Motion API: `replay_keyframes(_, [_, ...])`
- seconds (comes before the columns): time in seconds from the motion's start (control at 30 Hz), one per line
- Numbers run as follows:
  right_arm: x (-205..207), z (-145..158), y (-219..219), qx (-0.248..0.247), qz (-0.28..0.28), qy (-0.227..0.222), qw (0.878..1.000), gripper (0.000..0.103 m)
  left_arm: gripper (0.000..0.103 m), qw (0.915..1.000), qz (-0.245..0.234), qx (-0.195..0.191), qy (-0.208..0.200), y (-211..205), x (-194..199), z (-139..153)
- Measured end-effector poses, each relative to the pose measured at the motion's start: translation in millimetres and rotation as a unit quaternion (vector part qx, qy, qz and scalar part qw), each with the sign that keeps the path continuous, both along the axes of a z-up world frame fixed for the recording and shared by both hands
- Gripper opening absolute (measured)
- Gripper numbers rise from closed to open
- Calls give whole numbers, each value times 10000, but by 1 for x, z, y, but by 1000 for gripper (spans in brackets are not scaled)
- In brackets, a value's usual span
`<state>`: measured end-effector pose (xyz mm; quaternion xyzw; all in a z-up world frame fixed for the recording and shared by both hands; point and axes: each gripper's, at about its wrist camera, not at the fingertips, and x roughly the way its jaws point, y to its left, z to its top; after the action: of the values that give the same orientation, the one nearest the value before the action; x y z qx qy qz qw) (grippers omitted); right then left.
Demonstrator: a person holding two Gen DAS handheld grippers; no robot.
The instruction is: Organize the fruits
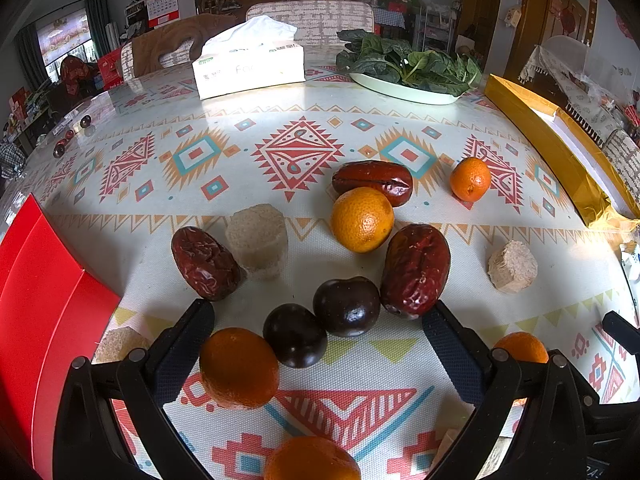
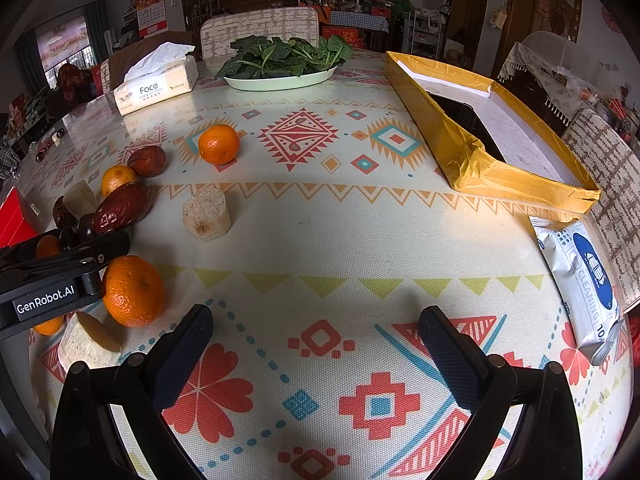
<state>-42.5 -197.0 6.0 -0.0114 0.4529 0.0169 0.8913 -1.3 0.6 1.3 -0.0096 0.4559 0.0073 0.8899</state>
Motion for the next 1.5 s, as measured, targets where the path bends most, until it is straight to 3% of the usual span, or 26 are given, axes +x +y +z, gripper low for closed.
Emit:
replay_keyframes(0.7, [1,1,1,23,119,129,9998,103,103,9999,-83,-12,87,-1,-4,-1])
replay_keyframes(0.9, [-3,5,-17,677,-114,242,9973,103,103,9995,-169,-6,261,0,-5,0])
replay_keyframes(1.03, [1,5,-10,516,-38,471,9976,103,103,9992,-197,5,341,-1,-3,0])
replay_keyframes(1.13, [-1,6,-12,593,-1,394,9975,103,103,9993,-163,3,342,-1,-1,0])
replay_keyframes(1.2, [-3,7,-17,745,39,354,9966,103,103,9993,-148,-1,354,-1,-1,0])
replay_keyframes(1.27, [-7,9,-28,1230,129,309,9918,103,103,9993,-26,-37,383,2,-3,1])
replay_keyframes(1.37, [-17,18,-42,1914,298,189,9809,103,103,9982,232,-449,320,17,-12,7])
replay_keyframes(1.5, [-38,36,-51,2689,816,-120,9596,103,103,9945,520,-881,-241,38,-40,35])
